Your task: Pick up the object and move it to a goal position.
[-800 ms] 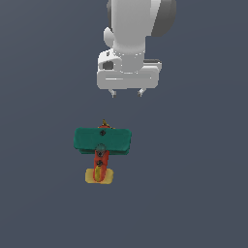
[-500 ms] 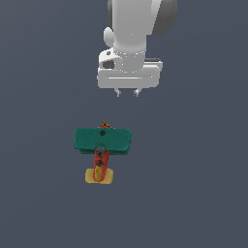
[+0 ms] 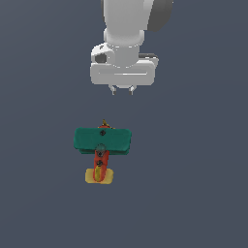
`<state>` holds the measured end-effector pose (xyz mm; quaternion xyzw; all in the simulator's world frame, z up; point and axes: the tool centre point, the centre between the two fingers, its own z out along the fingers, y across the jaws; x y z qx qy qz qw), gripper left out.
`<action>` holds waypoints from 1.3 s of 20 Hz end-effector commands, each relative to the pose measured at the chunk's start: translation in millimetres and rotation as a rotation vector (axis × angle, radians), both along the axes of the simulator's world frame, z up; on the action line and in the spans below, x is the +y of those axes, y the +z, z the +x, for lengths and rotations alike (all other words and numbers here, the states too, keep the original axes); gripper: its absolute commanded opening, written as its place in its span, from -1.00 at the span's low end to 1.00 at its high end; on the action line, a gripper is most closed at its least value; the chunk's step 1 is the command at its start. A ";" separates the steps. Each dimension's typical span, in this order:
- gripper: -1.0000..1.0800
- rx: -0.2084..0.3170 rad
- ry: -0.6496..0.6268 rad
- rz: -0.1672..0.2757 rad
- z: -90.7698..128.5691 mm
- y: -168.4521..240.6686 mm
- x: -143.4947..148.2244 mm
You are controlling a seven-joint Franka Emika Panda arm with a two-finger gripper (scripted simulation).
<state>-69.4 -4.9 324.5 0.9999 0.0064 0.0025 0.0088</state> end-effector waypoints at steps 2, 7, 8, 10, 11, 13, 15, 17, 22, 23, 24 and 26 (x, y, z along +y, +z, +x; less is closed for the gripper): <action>0.23 -0.002 -0.012 -0.011 0.5 2.1 -8.7; 0.23 0.008 -0.036 -0.019 -2.1 0.1 -20.4; 0.23 0.010 -0.041 -0.019 -2.8 -0.3 -22.6; 0.23 0.012 -0.047 -0.021 -3.9 -0.5 -25.4; 0.23 0.012 -0.049 -0.022 -4.2 -0.2 -26.1; 0.23 0.010 -0.051 -0.026 -4.5 1.4 -26.1; 0.23 0.005 -0.051 -0.032 -4.5 3.6 -26.0; 0.23 0.003 -0.054 -0.037 -4.7 4.6 -27.9; 0.23 0.002 -0.074 -0.048 -6.0 4.4 -40.7; 0.23 0.001 -0.078 -0.049 -5.9 4.8 -42.6; 0.23 0.000 -0.081 -0.049 -5.6 5.7 -44.1; 0.23 -0.005 -0.088 -0.048 -4.7 8.3 -45.6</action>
